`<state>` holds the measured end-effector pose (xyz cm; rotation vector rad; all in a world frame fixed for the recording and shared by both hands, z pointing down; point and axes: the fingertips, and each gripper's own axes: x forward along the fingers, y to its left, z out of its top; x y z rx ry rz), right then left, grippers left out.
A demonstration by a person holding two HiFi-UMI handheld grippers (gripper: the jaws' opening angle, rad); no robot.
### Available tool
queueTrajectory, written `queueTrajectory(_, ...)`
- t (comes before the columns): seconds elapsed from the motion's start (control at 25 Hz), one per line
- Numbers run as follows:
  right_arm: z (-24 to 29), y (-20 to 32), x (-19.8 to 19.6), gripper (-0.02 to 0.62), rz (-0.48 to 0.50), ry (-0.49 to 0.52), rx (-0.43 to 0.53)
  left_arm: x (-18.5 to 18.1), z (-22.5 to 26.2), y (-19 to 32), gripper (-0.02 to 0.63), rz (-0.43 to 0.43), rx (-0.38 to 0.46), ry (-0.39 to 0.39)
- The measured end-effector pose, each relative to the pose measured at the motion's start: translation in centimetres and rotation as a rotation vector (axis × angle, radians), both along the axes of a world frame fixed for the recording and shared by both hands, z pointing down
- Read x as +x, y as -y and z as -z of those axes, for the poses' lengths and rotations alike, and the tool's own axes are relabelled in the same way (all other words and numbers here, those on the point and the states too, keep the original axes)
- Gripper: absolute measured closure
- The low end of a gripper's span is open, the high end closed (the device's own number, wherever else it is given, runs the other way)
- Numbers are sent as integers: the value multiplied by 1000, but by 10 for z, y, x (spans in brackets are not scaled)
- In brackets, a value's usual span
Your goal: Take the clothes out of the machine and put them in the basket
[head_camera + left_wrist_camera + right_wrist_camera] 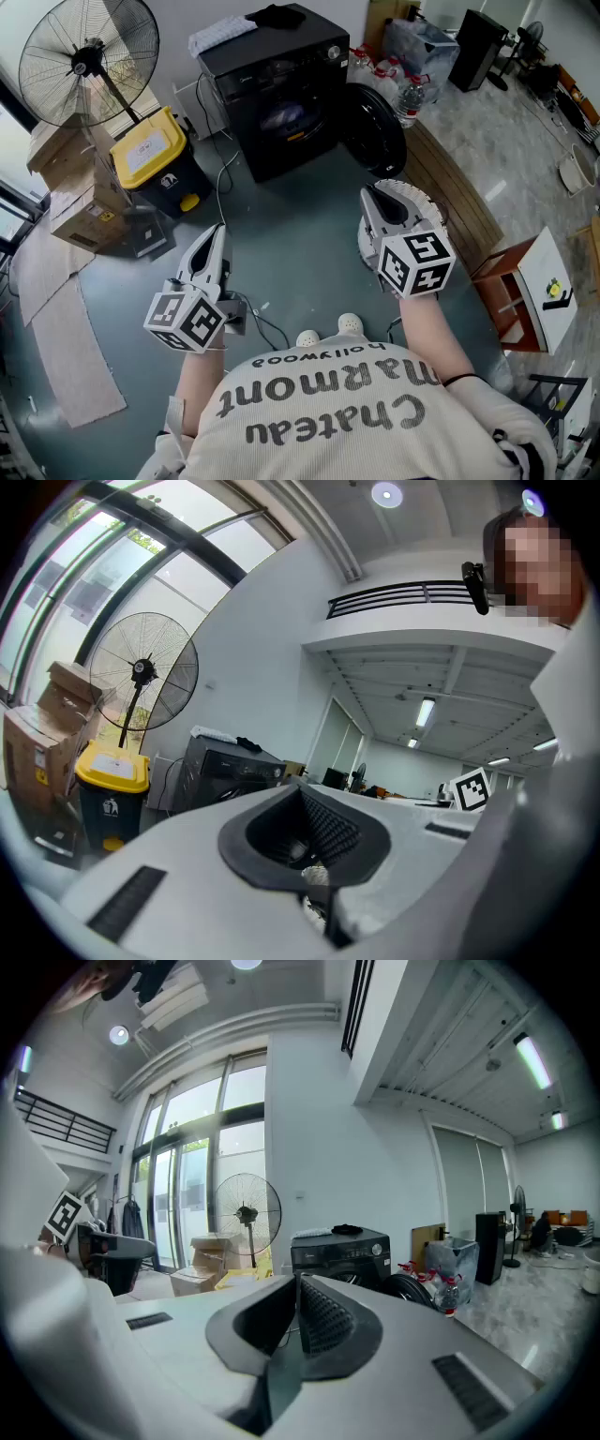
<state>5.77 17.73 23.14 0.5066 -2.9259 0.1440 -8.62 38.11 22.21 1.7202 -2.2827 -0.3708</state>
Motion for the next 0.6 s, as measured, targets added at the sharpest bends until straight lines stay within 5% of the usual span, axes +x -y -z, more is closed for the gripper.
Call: queueTrajectory(0.6, 0, 33, -48, 557, 16, 48, -84, -44, -4, 27, 597, 18, 7, -14)
